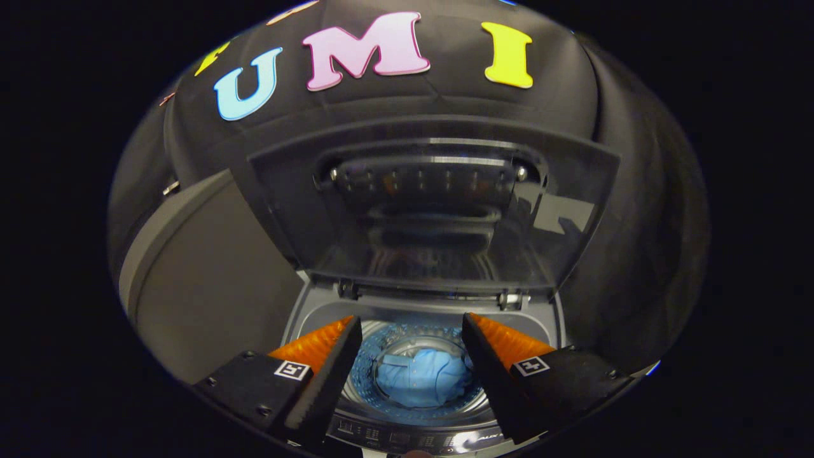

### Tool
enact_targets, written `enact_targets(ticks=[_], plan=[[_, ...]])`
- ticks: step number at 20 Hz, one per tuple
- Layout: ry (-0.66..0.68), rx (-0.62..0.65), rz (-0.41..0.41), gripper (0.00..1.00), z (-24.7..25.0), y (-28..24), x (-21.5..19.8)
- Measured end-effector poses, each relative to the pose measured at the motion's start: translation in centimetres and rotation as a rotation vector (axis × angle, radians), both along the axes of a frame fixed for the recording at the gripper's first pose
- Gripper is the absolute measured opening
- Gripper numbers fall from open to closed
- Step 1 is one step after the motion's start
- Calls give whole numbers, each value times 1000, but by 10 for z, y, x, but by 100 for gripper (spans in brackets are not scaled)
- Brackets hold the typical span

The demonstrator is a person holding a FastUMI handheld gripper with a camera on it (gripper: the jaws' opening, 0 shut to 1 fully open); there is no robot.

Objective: Put the clothes into the washing machine and then close the washing machine lid.

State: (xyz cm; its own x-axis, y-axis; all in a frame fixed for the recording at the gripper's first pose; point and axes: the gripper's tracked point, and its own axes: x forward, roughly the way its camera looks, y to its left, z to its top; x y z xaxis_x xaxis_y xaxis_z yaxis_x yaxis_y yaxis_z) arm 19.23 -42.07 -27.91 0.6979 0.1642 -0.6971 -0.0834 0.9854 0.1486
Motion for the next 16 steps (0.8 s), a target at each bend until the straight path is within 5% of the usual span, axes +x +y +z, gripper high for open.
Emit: enact_targets(ticks=[9,16], plan=[[-352,-19,25,99,127,0,55],[-267,31,-81,99,118,-12,150]])
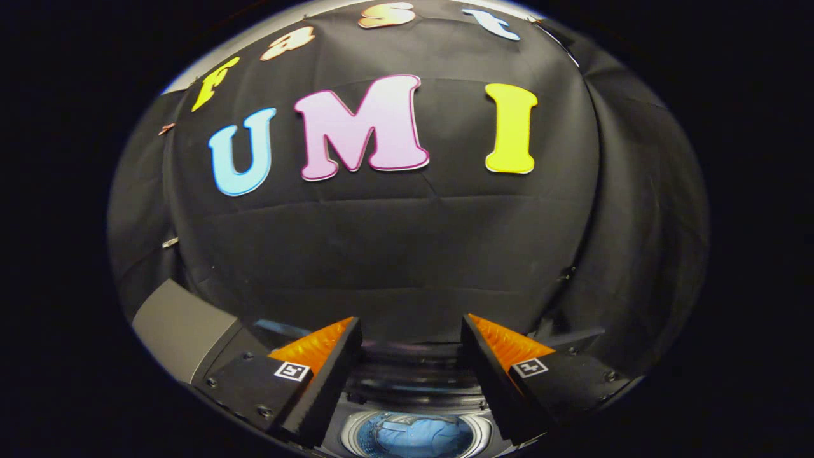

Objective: Put the clothes into the washing machine and then close the washing machine lid.

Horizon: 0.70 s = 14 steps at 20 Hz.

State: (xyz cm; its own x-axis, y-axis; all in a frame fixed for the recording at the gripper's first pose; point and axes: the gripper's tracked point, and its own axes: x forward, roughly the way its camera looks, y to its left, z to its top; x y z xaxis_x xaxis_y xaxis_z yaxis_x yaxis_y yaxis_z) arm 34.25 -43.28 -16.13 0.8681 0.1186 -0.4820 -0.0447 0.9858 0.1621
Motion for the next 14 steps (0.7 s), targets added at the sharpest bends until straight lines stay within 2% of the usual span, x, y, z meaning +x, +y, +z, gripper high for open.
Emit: enact_targets(ticks=[1,3,8,14], plan=[[58,24,-3,99,-16,3,8],[65,-17,21,100,-24,5,13],[18,-36,14,100,-18,3,8],[23,-39,17,100,-17,4,-1]])
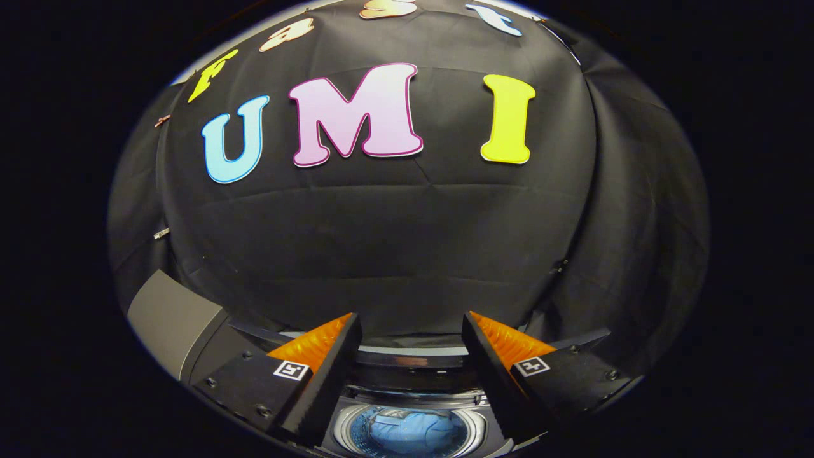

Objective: Put the clothes into the washing machine and then close the washing machine lid.

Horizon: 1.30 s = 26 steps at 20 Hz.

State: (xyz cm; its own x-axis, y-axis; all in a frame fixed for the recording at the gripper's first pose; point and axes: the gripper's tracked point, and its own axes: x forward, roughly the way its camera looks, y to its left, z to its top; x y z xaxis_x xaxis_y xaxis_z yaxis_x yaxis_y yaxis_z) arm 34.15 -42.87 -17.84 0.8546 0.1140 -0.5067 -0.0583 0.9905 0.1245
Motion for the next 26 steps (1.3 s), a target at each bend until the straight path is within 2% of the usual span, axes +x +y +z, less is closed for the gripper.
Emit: enact_targets(ticks=[4,21,23,24,25,26], plan=[[-10,-3,1,100,3,-3,-16],[-12,7,47,100,-4,3,-33],[4,9,75,100,-12,7,-50],[52,-23,86,100,-33,6,-68],[125,-77,102,100,-57,1,-99],[170,-77,123,100,-76,2,-123]])
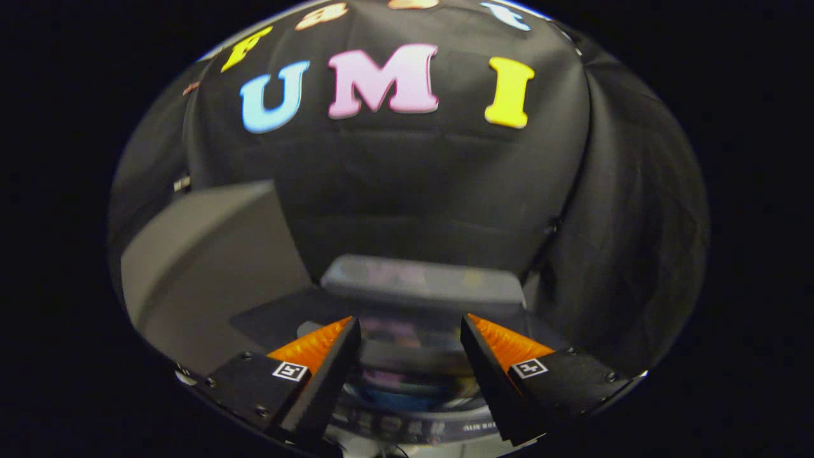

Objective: Put the clothes into the washing machine and then close the washing machine lid.

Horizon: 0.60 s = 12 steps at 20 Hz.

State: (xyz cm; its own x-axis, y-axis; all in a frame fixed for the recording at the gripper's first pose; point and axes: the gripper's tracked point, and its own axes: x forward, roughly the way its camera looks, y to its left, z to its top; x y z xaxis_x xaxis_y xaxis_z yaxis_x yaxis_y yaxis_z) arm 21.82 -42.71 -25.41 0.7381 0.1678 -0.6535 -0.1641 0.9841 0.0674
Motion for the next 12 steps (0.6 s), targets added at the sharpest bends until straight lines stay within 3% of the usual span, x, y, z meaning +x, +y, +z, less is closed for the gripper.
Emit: enact_targets(ticks=[2,4,12], plan=[[38,-11,3,100,-37,-3,-32],[45,-5,7,100,-42,0,-46],[-8,21,-27,100,-10,-3,-30]])
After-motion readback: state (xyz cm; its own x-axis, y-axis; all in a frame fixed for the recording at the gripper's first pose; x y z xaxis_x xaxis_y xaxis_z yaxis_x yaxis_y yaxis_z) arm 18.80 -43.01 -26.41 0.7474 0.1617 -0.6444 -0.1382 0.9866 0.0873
